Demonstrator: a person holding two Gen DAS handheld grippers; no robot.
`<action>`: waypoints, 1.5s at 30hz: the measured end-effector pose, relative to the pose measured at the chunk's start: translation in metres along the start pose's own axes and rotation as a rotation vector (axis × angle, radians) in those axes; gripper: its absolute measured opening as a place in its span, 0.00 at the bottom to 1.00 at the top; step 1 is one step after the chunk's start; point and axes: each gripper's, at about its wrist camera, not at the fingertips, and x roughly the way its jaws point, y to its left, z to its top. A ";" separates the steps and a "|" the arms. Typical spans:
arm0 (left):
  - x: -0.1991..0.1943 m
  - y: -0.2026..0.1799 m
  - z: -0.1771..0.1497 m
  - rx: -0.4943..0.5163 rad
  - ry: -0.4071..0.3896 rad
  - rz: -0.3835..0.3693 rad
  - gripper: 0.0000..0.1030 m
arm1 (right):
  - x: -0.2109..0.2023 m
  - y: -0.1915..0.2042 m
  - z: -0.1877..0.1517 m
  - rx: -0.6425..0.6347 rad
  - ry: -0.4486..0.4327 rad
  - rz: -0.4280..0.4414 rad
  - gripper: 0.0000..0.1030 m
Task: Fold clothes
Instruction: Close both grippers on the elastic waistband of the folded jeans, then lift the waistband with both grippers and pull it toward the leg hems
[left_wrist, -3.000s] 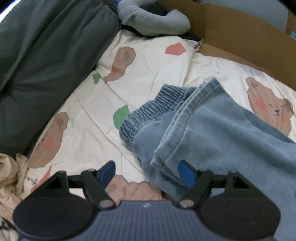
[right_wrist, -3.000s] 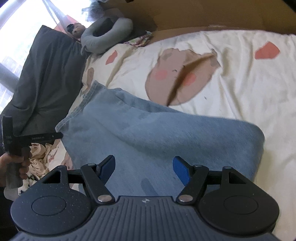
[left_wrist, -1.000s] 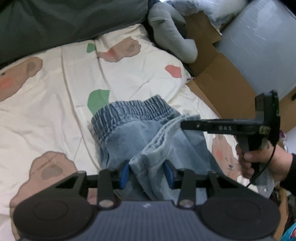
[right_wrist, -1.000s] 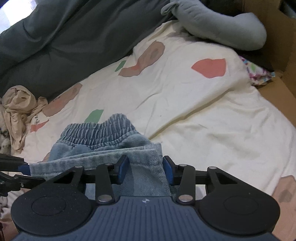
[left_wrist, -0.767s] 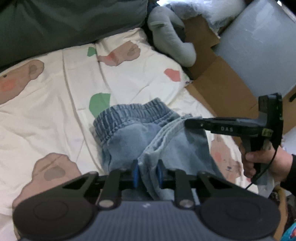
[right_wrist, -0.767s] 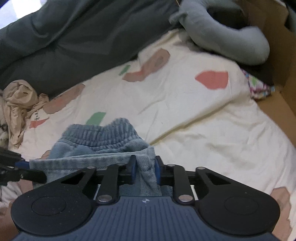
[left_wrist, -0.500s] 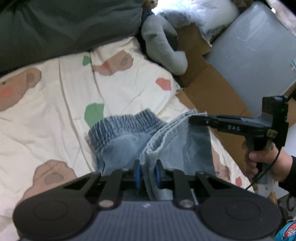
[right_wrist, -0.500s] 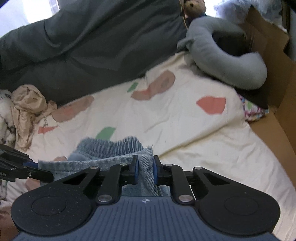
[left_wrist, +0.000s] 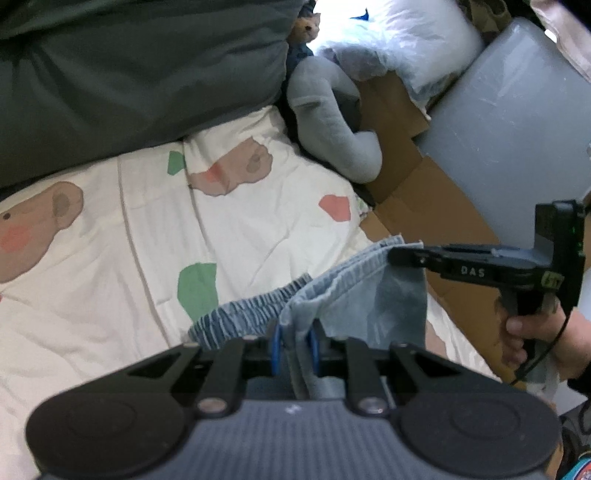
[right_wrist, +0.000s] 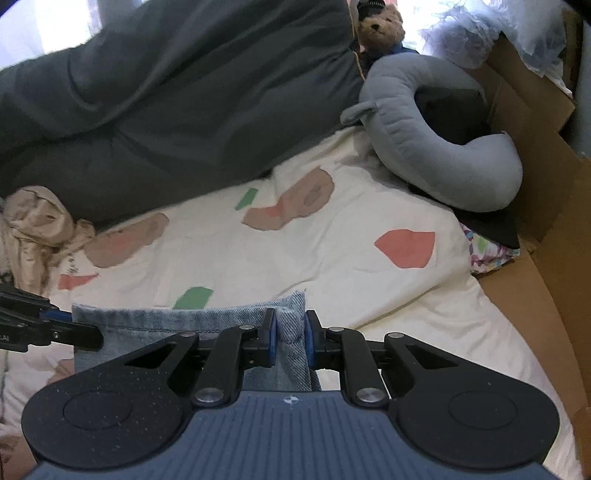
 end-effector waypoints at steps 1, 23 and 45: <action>0.005 0.005 0.001 -0.015 0.011 -0.002 0.16 | 0.006 0.001 0.001 -0.006 0.018 -0.014 0.14; 0.047 0.032 0.006 -0.035 0.088 0.071 0.25 | 0.073 0.019 0.007 -0.024 0.143 -0.165 0.15; 0.035 0.001 -0.006 0.158 0.018 0.027 0.22 | 0.054 0.056 -0.036 0.011 0.047 -0.053 0.39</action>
